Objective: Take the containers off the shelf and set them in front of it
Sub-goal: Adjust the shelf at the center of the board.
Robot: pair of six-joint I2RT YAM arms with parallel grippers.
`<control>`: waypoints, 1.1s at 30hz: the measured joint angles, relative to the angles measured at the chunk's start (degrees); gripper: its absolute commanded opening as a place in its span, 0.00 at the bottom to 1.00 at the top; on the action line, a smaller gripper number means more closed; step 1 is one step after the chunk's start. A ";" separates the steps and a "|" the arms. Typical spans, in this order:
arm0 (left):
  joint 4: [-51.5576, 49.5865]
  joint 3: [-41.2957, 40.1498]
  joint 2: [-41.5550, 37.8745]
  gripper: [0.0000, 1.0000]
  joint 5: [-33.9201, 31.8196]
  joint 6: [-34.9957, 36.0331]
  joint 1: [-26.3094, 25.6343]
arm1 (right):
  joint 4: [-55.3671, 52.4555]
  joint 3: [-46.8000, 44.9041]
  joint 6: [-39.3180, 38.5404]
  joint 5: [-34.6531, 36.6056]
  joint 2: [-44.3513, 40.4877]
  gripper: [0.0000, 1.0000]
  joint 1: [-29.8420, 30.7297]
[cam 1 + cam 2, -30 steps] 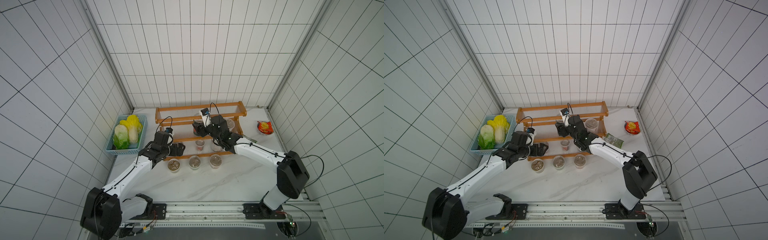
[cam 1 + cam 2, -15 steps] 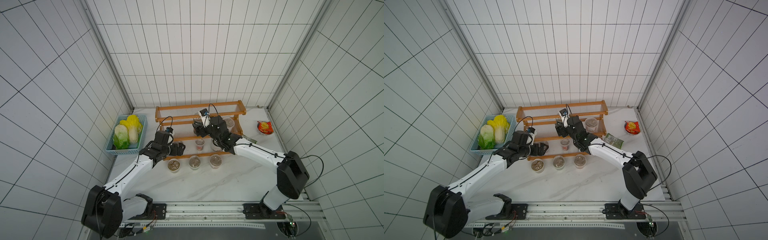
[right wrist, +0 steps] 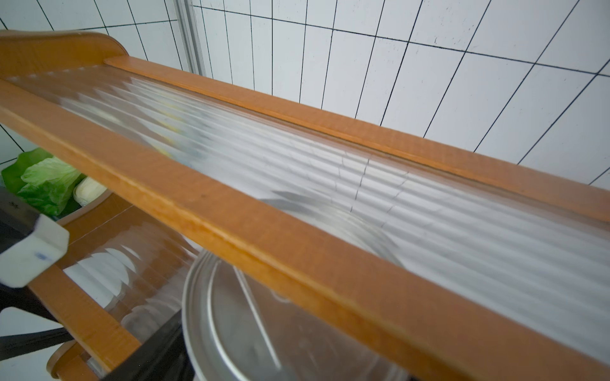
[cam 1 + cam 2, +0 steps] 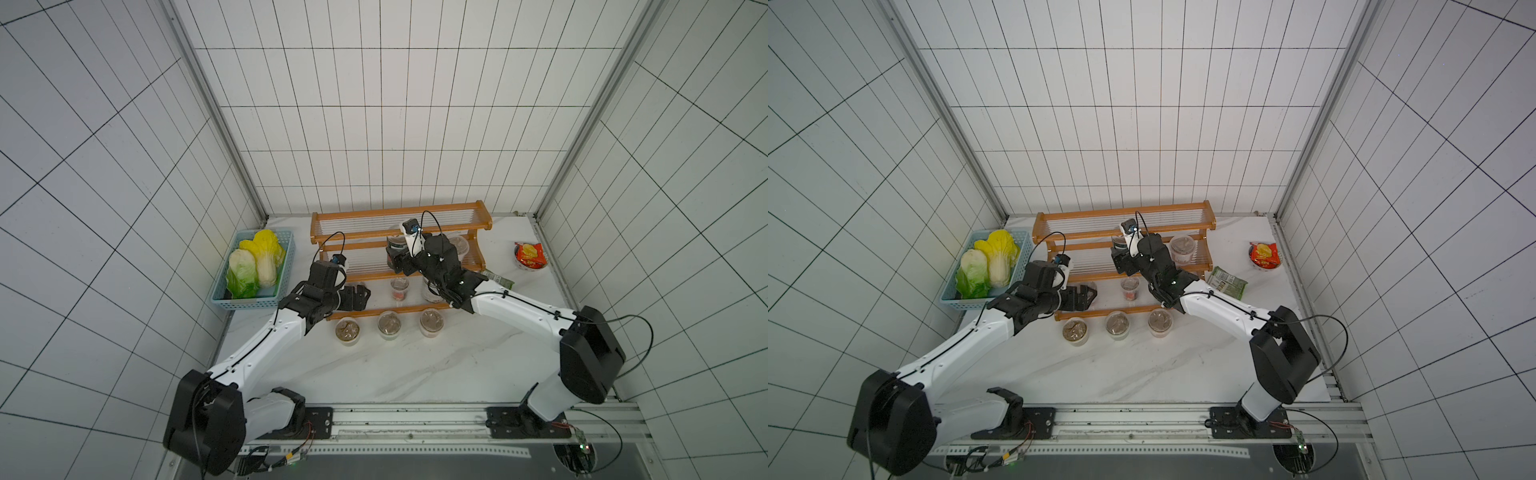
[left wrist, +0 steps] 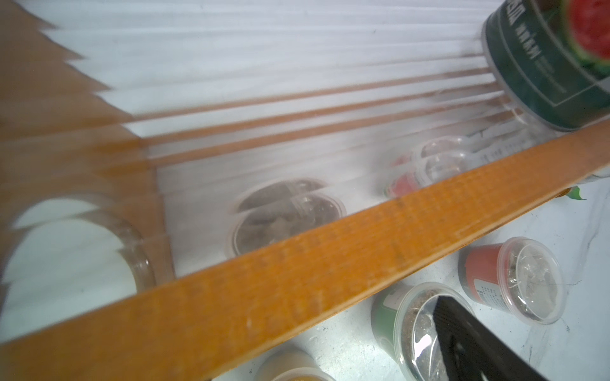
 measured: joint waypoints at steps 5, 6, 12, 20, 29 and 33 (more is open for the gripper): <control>-0.02 0.00 -0.04 0.98 0.09 0.00 0.00 | 0.02 -0.50 0.26 0.42 0.00 0.91 0.00; -0.02 0.00 -0.04 0.98 0.09 0.00 0.00 | 0.04 -0.50 0.42 0.42 0.00 0.91 0.00; -0.13 0.00 -0.66 0.98 0.07 -0.02 0.00 | 1.57 -1.27 1.18 0.39 0.13 0.92 0.00; -0.28 0.00 -0.79 0.98 0.04 0.00 0.00 | 3.63 -2.16 1.33 0.59 0.87 0.94 -0.02; -0.33 0.00 -1.01 0.98 0.04 0.00 0.00 | 4.76 -4.22 2.58 2.32 1.25 0.95 0.00; -0.46 0.00 -1.22 0.98 0.02 0.00 0.00 | 4.79 -4.66 2.82 2.69 1.31 0.93 0.00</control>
